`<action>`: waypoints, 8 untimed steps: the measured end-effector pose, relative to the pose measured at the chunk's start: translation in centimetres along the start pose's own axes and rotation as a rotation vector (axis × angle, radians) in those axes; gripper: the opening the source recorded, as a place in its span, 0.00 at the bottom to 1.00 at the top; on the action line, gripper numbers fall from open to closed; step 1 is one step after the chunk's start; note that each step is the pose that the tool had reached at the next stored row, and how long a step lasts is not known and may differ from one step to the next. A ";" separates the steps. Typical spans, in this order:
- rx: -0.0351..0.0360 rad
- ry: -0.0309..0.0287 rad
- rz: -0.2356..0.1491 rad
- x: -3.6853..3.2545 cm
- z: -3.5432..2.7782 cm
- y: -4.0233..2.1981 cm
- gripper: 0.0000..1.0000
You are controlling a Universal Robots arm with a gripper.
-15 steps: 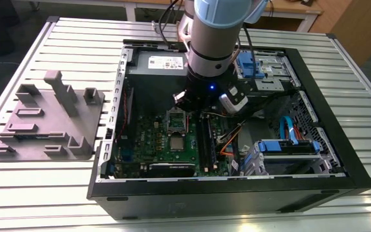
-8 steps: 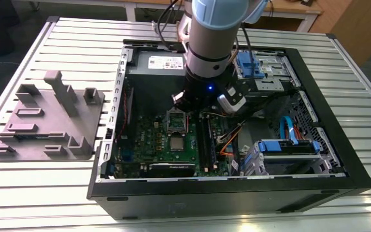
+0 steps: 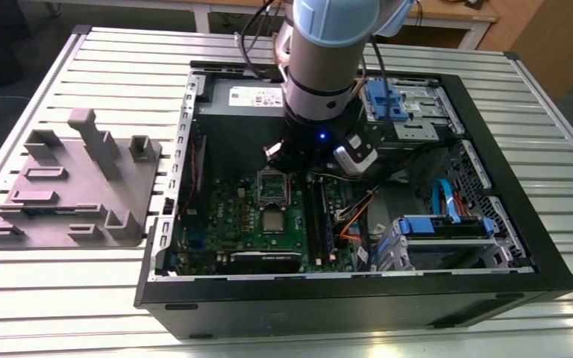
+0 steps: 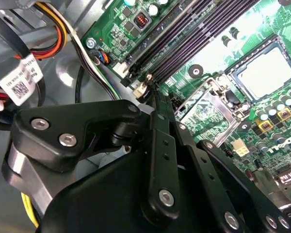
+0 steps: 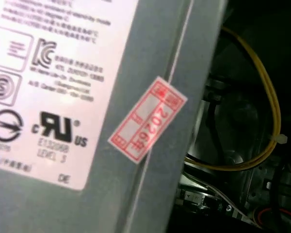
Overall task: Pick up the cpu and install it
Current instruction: 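Close the cpu cover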
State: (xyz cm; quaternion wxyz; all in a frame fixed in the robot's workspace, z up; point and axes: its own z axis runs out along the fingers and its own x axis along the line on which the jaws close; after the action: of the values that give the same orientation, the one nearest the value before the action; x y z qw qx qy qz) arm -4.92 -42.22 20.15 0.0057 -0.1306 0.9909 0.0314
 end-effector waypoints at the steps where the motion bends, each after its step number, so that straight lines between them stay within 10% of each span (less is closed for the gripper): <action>1: -0.0002 0.0001 -0.001 0.12 0.00 0.04 0.10; 8: 0.0004 -0.0002 -0.008 0.30 -0.31 0.05 0.10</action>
State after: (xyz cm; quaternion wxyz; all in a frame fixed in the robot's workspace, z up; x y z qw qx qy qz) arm -5.23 -42.27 20.46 0.0060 -0.1348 0.9904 0.0312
